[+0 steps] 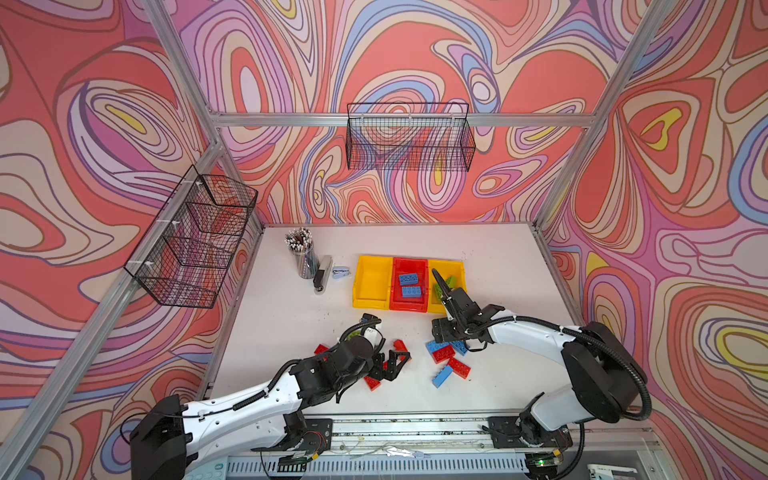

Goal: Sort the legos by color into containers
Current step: 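Lower the right gripper onto a blue brick near the pile and grasp it, then carry the blue brick to the red bin and open the right gripper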

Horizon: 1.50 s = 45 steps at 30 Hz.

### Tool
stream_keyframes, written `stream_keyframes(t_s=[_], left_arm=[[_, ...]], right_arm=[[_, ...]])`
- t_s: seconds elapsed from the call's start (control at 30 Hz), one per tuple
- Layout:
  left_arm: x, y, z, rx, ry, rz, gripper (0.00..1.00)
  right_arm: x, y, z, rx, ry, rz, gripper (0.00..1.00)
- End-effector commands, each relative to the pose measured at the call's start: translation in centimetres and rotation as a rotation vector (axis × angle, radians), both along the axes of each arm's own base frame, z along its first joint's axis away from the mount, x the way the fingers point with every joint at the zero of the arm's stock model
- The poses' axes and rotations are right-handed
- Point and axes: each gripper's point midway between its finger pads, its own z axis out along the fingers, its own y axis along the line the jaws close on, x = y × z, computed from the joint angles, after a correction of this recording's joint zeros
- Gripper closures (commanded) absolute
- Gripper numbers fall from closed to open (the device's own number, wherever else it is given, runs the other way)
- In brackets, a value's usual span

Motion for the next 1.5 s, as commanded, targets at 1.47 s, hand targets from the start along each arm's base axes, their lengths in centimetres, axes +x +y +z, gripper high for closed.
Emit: stream_keyframes(t_s=[1.47], left_arm=[[-0.5,5.8,-0.2,0.035,-0.069,0.136,0.0]], right_arm=[[15.1,10.8,12.3,0.087,-0.235,0.085,0.52]])
